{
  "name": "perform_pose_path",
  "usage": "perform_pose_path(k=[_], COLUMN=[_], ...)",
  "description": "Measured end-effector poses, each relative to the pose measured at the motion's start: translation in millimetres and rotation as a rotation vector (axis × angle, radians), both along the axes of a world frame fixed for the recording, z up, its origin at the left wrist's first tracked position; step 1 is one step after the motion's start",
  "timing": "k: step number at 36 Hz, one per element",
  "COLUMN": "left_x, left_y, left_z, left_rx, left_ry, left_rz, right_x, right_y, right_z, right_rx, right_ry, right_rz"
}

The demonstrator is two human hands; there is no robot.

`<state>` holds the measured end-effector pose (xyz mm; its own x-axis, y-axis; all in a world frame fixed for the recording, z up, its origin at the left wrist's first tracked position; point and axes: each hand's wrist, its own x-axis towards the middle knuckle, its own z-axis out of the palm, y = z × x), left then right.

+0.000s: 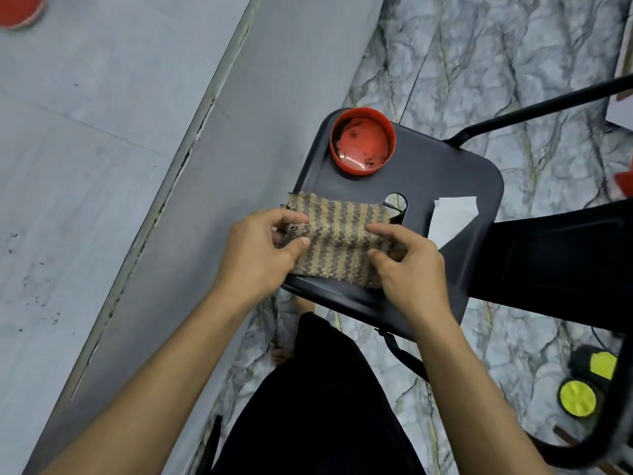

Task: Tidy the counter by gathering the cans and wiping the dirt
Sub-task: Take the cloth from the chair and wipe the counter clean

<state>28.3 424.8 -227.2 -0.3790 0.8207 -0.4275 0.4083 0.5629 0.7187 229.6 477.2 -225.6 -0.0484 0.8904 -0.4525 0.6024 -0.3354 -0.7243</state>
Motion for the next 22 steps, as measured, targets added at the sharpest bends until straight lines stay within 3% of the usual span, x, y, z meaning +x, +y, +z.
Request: perform_pose_path(k=[12, 22], left_x=[-0.8, 5.1], left_y=[-7.3, -34.6], left_z=[10.9, 42.2], left_rx=[-0.003, 0.023], left_ry=[-0.19, -0.3], left_rz=[0.142, 0.235], right_x=[3.9, 9.7], right_y=[1.2, -12.7], right_z=[14.7, 47.5], right_rx=[-0.107, -0.09], right_ry=[0.214, 0.286], right_rz=[-0.179, -0.111])
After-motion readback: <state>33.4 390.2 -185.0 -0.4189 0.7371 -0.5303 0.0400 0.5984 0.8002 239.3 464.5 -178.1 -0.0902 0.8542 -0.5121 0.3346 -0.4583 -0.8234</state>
